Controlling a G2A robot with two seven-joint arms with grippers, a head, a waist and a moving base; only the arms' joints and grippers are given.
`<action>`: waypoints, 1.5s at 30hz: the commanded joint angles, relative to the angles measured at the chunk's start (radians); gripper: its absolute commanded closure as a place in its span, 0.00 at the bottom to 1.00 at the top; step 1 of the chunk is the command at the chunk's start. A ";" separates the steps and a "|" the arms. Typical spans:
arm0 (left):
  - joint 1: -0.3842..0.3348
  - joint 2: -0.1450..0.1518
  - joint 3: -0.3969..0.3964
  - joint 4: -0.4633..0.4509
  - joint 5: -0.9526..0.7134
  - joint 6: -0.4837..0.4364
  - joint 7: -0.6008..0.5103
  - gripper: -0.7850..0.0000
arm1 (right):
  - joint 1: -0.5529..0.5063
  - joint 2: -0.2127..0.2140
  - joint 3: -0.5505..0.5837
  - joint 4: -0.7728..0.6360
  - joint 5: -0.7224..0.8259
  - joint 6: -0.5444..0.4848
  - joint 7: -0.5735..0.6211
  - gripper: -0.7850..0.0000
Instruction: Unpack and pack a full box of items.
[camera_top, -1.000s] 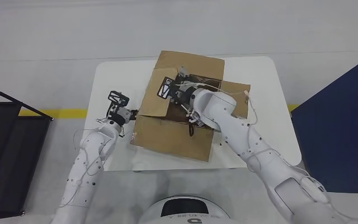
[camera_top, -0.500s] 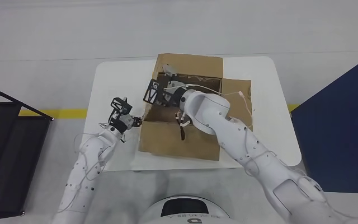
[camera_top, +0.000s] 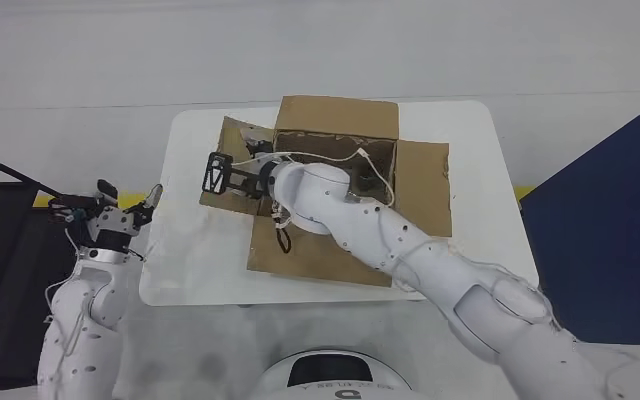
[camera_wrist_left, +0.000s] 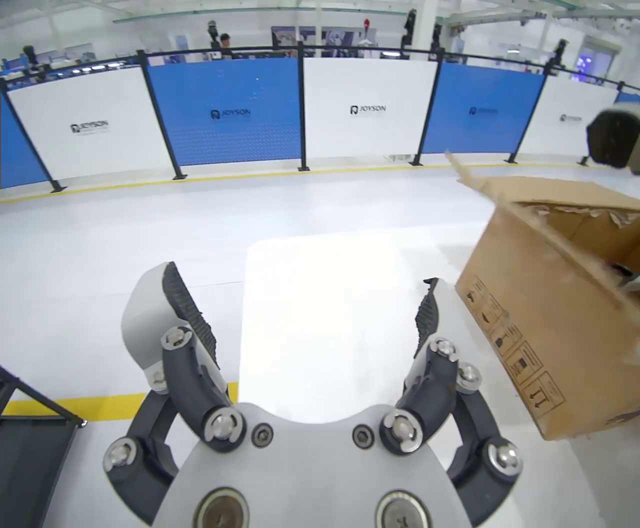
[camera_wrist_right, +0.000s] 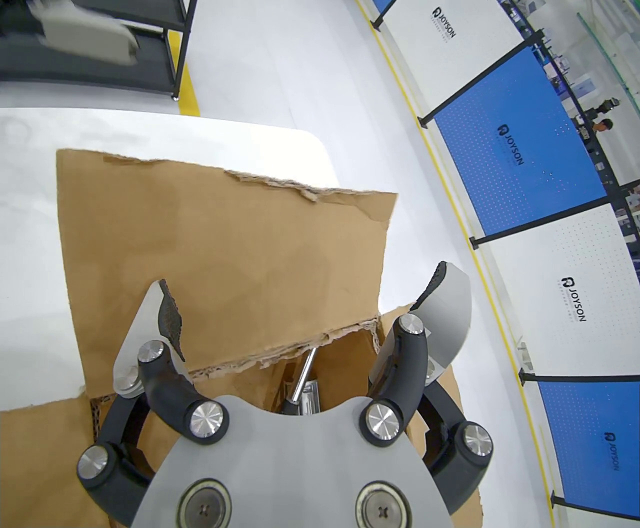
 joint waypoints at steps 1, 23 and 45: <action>0.014 0.000 -0.018 -0.007 -0.026 0.001 -0.008 0.00 | 0.014 -0.022 -0.021 0.039 0.013 0.005 0.001 0.00; -0.057 -0.003 0.069 -0.040 0.004 0.042 -0.125 0.00 | -0.368 0.143 0.490 -0.193 0.173 -0.209 0.183 0.49; -0.057 -0.003 0.069 -0.040 0.004 0.042 -0.125 0.00 | -0.025 -0.001 0.225 0.407 0.257 -0.071 0.099 0.54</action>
